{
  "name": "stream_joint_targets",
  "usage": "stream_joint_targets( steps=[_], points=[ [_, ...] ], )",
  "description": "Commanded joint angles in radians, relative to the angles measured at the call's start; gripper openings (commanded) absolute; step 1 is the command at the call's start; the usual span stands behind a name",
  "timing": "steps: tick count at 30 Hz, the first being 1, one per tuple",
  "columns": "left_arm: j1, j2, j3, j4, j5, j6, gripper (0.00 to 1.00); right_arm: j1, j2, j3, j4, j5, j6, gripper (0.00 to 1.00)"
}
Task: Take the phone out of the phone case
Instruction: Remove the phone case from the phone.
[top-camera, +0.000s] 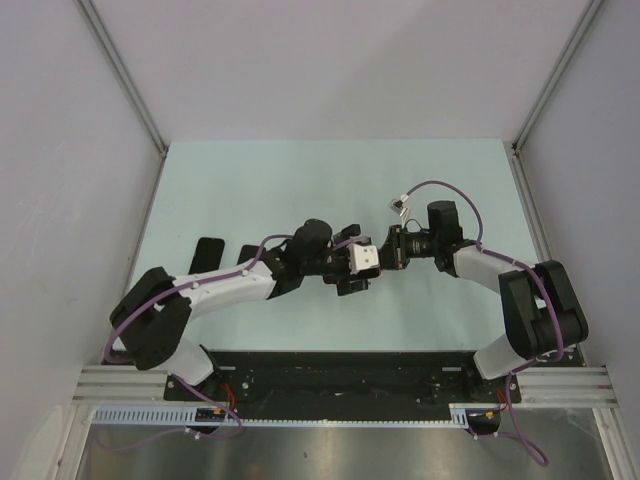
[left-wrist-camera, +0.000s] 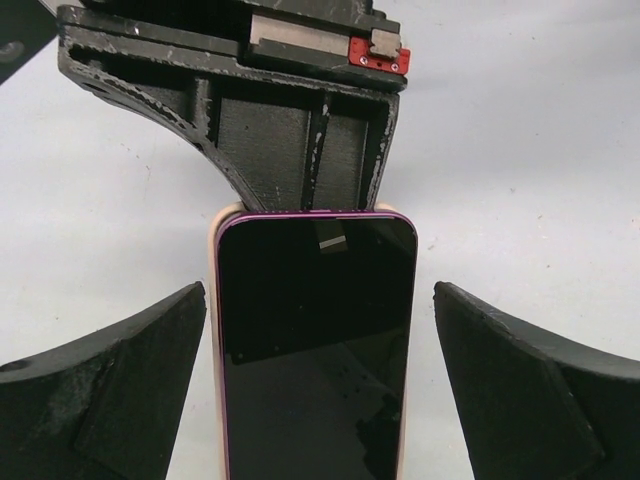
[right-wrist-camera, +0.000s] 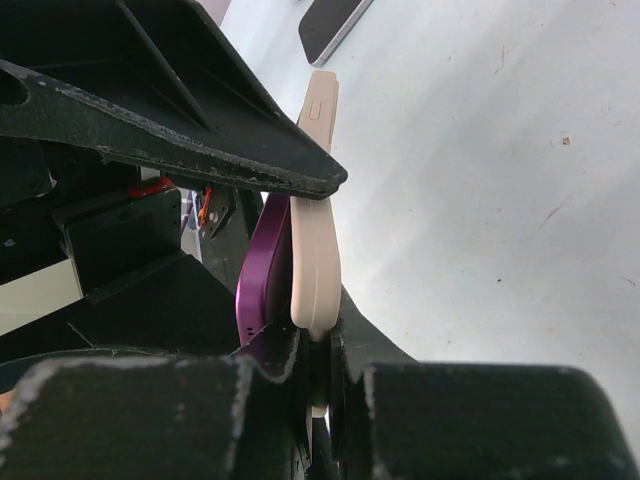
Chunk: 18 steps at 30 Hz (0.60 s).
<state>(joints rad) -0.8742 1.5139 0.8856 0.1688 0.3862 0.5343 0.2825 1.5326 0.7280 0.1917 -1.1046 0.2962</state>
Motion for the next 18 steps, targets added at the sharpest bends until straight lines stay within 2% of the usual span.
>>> stream_joint_targets(
  steps=[1, 8, 10, 11, 14, 18],
  points=[
    [-0.011, 0.012, 0.049, 0.018, -0.026, -0.019, 0.98, 0.006, -0.026, 0.048, 0.037, -0.044, 0.014, 0.0],
    [-0.022, 0.029, 0.058, 0.018, -0.036, -0.027, 0.93, 0.006, -0.026, 0.048, 0.035, -0.047, 0.014, 0.0],
    [-0.025, 0.034, 0.059, 0.018, -0.049, -0.026, 0.87, 0.007, -0.028, 0.048, 0.035, -0.047, 0.014, 0.0],
    [-0.025, 0.037, 0.059, 0.018, -0.052, -0.025, 0.79, 0.006, -0.028, 0.048, 0.035, -0.049, 0.014, 0.0],
    [-0.025, 0.039, 0.059, 0.018, -0.05, -0.02, 0.62, 0.006, -0.028, 0.048, 0.034, -0.046, 0.009, 0.0],
    [-0.025, 0.039, 0.059, 0.018, -0.043, -0.02, 0.56, 0.006, -0.031, 0.048, 0.026, -0.04, -0.009, 0.0]
  ],
)
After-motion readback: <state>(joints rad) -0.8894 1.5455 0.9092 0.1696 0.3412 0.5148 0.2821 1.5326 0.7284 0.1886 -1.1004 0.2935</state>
